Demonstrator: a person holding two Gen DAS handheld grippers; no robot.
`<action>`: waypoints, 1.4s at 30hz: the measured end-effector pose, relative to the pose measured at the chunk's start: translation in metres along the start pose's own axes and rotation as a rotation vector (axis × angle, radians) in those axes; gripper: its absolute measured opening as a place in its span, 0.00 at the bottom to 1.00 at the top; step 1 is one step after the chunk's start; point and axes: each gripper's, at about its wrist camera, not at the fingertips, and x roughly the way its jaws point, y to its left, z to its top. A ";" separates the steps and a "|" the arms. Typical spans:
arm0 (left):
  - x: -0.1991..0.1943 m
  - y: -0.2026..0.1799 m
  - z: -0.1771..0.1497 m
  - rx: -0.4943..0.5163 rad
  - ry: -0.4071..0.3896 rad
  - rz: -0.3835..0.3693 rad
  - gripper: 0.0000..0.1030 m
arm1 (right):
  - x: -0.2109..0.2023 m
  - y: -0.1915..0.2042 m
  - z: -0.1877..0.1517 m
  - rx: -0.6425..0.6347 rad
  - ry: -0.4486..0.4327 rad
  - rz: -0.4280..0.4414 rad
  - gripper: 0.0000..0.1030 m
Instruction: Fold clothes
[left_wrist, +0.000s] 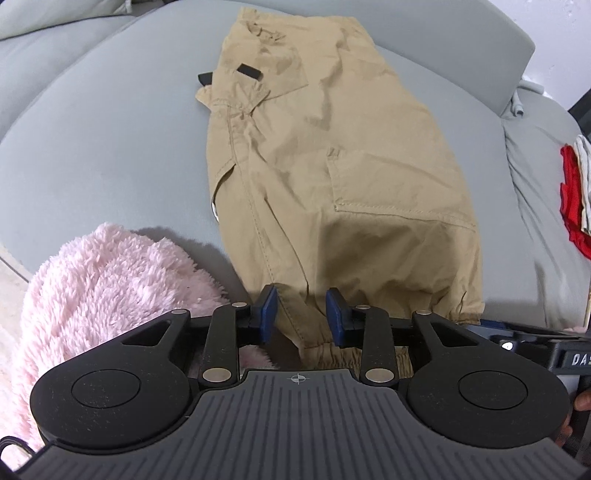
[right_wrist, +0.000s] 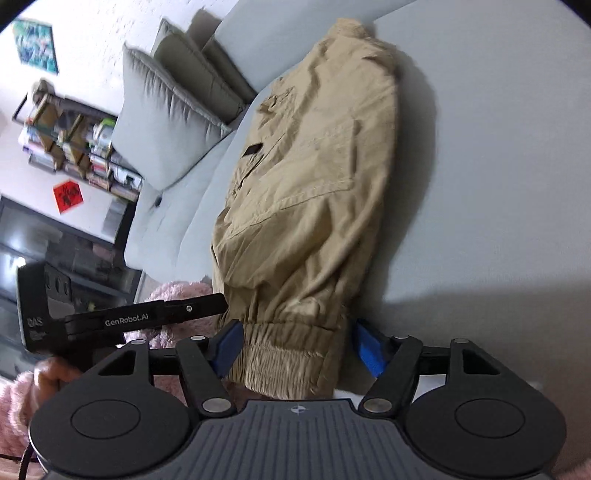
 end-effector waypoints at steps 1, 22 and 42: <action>-0.001 0.000 0.000 0.001 0.001 0.001 0.34 | 0.005 0.006 0.001 -0.029 0.009 -0.008 0.75; -0.059 -0.003 -0.021 0.049 -0.167 -0.064 0.35 | -0.045 0.028 -0.001 0.201 -0.016 -0.099 0.21; 0.044 -0.064 0.028 0.388 0.031 -0.115 0.05 | -0.098 0.024 -0.031 0.459 0.018 -0.070 0.21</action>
